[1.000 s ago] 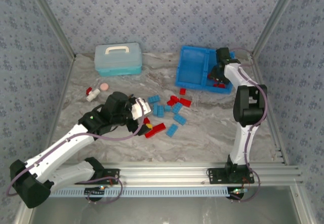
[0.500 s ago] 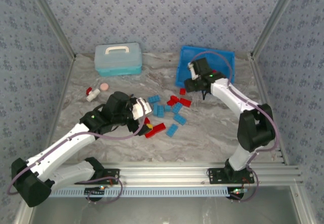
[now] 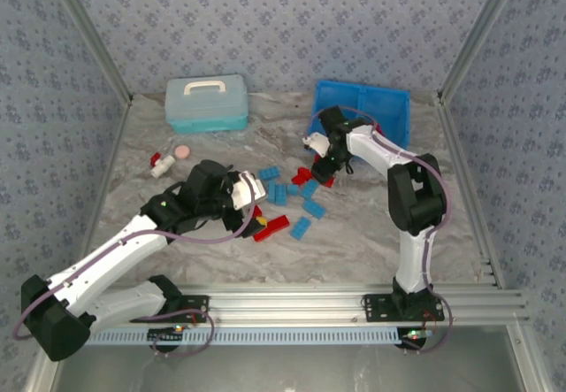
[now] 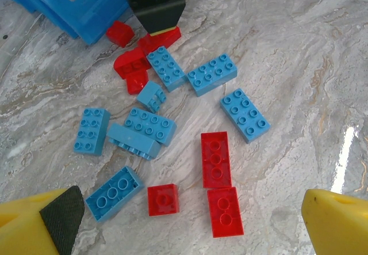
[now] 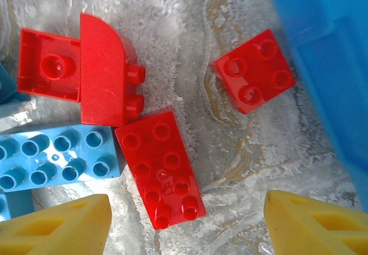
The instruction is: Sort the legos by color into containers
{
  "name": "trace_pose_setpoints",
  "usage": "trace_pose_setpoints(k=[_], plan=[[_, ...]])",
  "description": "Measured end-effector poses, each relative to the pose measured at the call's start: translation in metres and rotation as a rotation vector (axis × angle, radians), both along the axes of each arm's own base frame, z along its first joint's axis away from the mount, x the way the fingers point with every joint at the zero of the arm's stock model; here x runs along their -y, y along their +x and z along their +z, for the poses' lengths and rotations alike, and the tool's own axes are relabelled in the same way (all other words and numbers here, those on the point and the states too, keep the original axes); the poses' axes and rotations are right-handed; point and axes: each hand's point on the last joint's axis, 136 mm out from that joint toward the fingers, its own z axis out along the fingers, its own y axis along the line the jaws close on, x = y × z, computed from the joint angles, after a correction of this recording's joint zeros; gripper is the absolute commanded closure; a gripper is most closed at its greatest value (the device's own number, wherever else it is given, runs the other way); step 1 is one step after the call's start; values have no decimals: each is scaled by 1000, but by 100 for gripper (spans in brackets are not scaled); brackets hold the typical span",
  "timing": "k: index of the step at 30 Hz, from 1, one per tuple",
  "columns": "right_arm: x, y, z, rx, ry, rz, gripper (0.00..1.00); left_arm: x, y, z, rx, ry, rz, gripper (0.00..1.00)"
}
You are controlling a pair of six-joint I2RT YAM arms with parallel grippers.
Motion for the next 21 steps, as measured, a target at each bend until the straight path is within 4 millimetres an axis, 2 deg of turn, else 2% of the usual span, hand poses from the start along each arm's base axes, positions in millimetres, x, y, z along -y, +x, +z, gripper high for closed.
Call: trace_pose_setpoints(k=[3,7,14,21], plan=[[0,-1,-17,-36,-27,32,23,-1,1,0,3,4,5,1],[2,-4,-32,-78,-52,53,32,-1,1,-1,2,6,5,1],[0,-8,-39,-99,-59,54,78,-1,1,-3,0,13,6,1],[-2,-8,-34,-87,-59,3,81,-1,2,-4,-4,16,6,1]])
